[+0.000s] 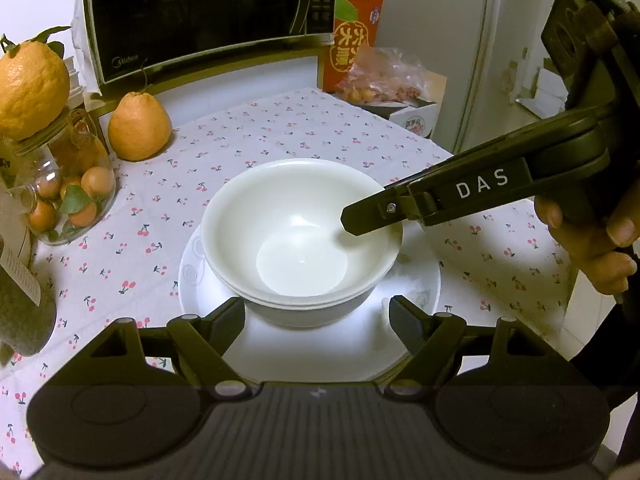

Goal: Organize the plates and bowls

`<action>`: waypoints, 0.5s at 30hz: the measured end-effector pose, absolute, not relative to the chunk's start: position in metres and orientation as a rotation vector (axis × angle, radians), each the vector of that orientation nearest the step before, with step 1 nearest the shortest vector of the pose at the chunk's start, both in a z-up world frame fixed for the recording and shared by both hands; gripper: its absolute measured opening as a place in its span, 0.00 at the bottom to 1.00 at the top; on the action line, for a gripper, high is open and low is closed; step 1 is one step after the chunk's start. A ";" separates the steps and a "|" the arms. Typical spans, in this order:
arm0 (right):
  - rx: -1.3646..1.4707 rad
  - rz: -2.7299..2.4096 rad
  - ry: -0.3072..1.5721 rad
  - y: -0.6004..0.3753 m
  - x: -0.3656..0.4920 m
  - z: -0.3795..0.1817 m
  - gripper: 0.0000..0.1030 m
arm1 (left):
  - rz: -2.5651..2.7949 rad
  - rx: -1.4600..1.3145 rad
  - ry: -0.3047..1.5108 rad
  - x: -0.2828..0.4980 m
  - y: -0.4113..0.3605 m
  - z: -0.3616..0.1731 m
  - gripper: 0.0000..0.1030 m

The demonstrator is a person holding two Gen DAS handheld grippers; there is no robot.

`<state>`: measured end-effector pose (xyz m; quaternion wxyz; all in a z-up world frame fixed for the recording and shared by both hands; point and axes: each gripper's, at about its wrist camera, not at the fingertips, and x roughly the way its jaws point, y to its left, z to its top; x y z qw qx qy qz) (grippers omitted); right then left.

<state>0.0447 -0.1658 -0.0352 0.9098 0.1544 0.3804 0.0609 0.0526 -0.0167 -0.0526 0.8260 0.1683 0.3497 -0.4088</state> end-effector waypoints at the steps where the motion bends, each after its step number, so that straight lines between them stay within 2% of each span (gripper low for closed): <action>1: 0.321 0.129 0.785 -0.166 0.045 -0.035 0.27 | -0.871 0.357 0.744 0.053 -0.017 -0.053 0.75; 3: 0.327 0.129 0.788 -0.167 0.046 -0.035 0.27 | -0.873 0.361 0.746 0.053 -0.017 -0.053 0.79; 4: 0.329 0.130 0.792 -0.167 0.046 -0.035 0.28 | -0.881 0.365 0.750 0.053 -0.018 -0.052 0.85; 5: 0.326 0.133 0.795 -0.168 0.047 -0.034 0.32 | -0.889 0.375 0.753 0.053 -0.020 -0.052 0.92; 6: 0.319 0.129 0.791 -0.168 0.047 -0.034 0.44 | -0.888 0.390 0.751 0.052 -0.021 -0.051 0.94; 7: 0.313 0.120 0.782 -0.168 0.046 -0.033 0.55 | -0.880 0.399 0.749 0.052 -0.022 -0.051 0.96; 10: 0.286 0.124 0.762 -0.169 0.043 -0.028 0.65 | -0.870 0.401 0.771 0.052 -0.022 -0.050 0.97; 15: 0.234 0.115 0.756 -0.169 0.040 -0.017 0.77 | -0.864 0.421 0.787 0.049 -0.021 -0.044 0.98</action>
